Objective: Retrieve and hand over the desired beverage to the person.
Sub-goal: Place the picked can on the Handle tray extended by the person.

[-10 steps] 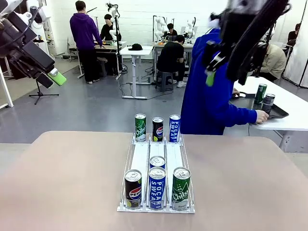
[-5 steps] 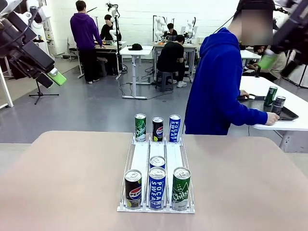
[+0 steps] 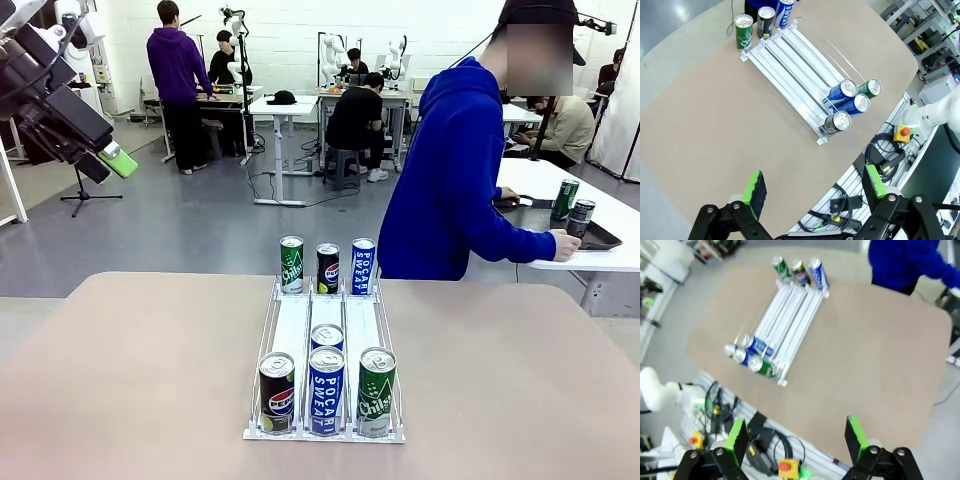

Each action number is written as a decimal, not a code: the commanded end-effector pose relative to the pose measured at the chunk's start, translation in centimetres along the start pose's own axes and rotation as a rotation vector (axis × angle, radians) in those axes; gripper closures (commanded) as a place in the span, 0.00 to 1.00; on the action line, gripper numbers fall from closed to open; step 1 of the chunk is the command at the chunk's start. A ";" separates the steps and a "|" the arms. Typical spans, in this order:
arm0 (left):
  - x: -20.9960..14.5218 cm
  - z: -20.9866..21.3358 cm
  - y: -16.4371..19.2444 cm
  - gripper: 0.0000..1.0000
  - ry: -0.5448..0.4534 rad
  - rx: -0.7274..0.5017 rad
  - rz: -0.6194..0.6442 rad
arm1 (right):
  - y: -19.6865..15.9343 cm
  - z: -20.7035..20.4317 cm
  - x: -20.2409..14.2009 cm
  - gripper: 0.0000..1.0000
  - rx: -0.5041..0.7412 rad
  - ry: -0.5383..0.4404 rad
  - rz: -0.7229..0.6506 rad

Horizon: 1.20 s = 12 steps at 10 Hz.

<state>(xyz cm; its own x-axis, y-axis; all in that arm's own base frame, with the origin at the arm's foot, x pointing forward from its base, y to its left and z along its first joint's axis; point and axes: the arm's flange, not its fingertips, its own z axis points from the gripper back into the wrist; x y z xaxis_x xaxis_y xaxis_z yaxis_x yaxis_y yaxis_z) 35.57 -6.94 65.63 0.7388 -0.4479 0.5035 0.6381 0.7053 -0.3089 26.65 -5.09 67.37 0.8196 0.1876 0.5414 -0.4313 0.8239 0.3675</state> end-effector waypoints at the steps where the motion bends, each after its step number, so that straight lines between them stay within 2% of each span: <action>1: 0.0 0.3 0.1 0.00 0.010 0.007 -0.012 | -0.3 -2.5 1.0 0.00 -0.015 -0.069 -0.044; 2: 0.0 0.3 0.1 0.00 0.010 0.007 -0.012 | -0.2 -3.1 1.6 0.00 -0.042 -0.064 -0.065; 3: 0.0 0.3 0.1 0.00 0.010 0.007 -0.012 | -0.6 -0.4 0.2 0.00 -0.007 -0.039 -0.021; 12: 0.0 0.3 0.1 0.00 0.010 0.007 -0.012 | -0.6 -0.4 0.2 0.00 -0.007 -0.039 -0.021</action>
<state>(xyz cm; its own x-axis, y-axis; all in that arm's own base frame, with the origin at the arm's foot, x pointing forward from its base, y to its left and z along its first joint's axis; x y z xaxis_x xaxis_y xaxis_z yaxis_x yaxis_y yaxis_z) 35.56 -6.95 65.63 0.7389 -0.4486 0.5027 0.6383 0.7049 -0.3093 27.29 -5.06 66.95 0.8113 0.1409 0.5674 -0.4061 0.8340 0.3736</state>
